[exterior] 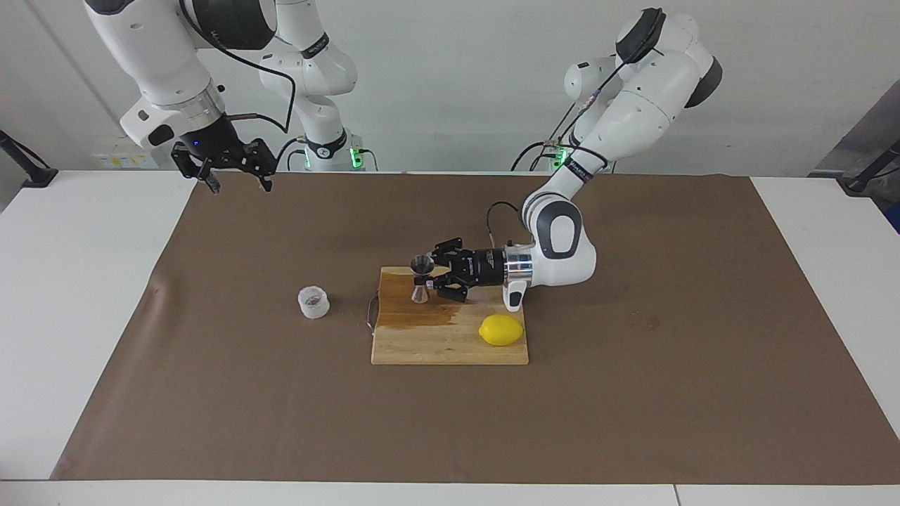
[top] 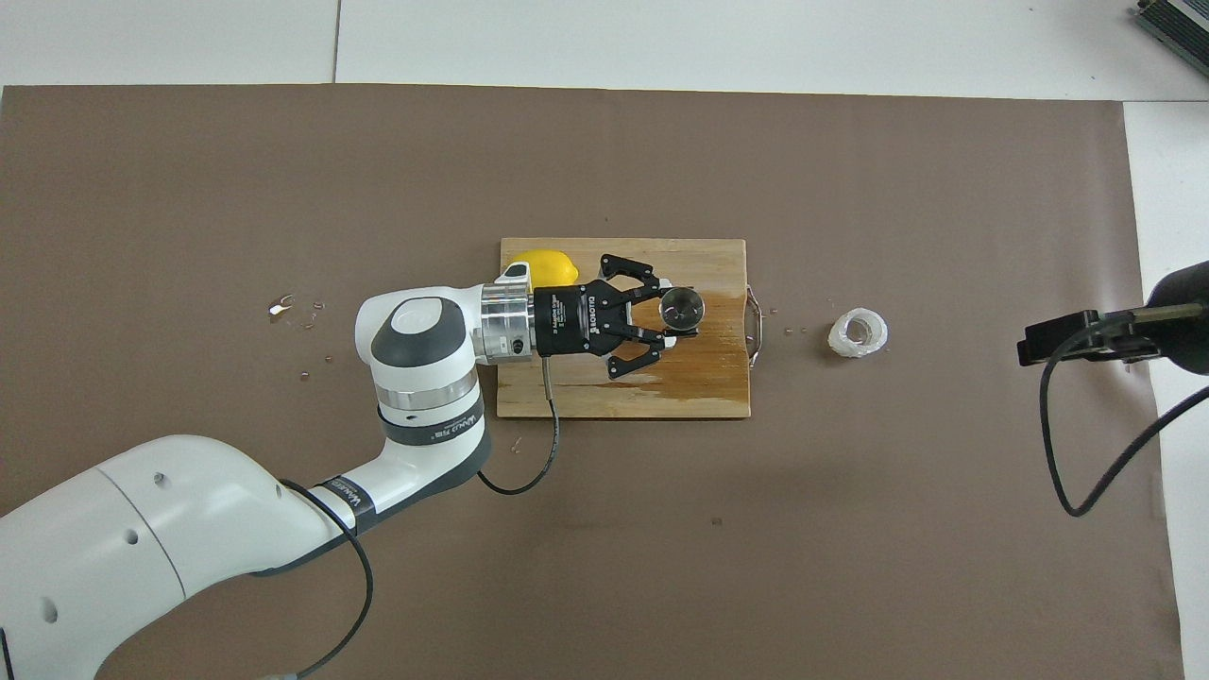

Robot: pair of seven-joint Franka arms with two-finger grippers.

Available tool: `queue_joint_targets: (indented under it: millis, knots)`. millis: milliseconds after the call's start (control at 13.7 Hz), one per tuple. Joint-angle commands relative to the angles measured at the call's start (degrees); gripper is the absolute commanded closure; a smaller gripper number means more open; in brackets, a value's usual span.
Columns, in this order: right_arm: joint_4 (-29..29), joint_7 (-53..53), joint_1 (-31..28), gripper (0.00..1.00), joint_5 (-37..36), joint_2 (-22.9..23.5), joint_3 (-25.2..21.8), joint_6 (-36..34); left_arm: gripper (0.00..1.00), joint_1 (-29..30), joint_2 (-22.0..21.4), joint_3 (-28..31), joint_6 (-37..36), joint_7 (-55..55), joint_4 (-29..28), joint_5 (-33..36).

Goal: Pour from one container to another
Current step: 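Lower the silver cup onto the board beside the lemon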

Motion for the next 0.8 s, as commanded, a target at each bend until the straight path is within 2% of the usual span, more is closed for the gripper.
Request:
queue_joint_targets:
  millis: [0,146,511,730]
  knots:
    - [-0.5,0.3,-0.6,0.0,1.3,-0.5,0.2,-0.4,0.96,-8.7,-7.4,9.9,0.5,3.2,-4.7,-8.2]
    - [-0.5,0.3,-0.6,0.0,1.2,-0.6,0.2,-0.4,0.98,-12.9,-8.5,13.9,0.5,3.9,-5.4,-11.9]
    - [-0.5,0.3,-0.6,0.0,1.3,-0.6,0.2,-0.4,0.97,-14.7,-9.9,14.9,1.6,8.0,-7.6,-16.1]
    - [-0.5,0.3,-0.6,0.0,1.2,-0.5,0.2,-0.4,0.97,-20.2,-10.8,19.9,2.1,8.6,-8.2,-19.9]
